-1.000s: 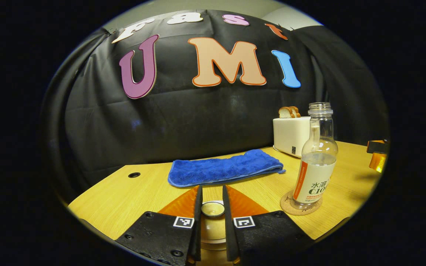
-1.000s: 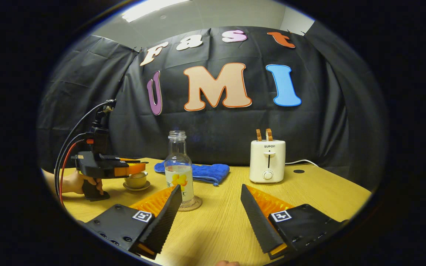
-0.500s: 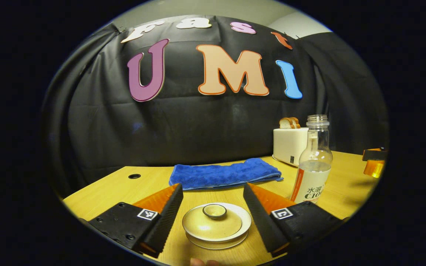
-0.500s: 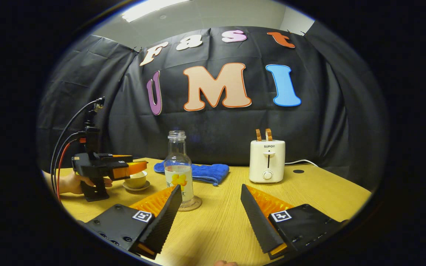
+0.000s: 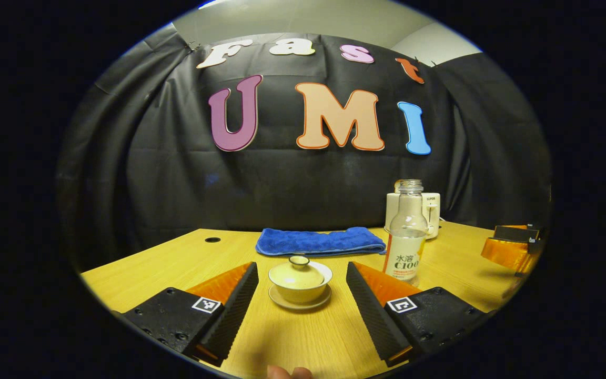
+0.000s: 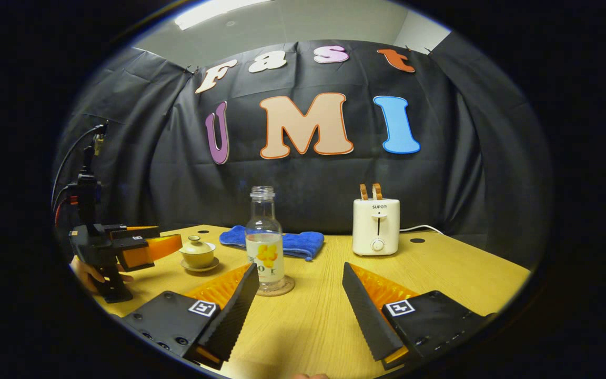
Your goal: Open the teacup lid with one hand, grasp the water bottle and pour water into the teacup with the other hand; after pouring, place the water bottle on the coaster and then close the teacup lid.
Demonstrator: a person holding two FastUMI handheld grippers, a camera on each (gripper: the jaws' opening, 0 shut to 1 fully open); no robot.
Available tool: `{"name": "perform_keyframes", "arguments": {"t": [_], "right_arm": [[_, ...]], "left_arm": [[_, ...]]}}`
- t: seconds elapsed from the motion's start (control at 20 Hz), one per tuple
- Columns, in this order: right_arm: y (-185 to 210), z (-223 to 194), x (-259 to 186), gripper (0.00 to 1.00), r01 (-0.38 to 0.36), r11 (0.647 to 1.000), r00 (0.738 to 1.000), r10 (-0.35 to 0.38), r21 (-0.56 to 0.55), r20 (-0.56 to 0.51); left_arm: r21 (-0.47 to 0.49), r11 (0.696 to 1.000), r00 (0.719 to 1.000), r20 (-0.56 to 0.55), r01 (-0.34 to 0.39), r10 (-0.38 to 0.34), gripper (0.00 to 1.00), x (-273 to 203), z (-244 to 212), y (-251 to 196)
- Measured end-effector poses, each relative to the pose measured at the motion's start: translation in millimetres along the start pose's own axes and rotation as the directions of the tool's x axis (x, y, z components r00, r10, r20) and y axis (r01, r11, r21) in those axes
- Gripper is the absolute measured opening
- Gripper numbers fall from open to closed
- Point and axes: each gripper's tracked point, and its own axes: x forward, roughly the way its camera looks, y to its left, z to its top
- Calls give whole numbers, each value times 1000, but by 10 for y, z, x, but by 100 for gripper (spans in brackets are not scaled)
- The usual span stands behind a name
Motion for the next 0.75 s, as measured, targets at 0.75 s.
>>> {"name": "perform_keyframes", "arguments": {"t": [0.75], "right_arm": [[177,15,-562,98,146,989,989,-146,-4,9]], "left_arm": [[4,1000,1000,1,-21,21,98,-859,19,-469]]}}
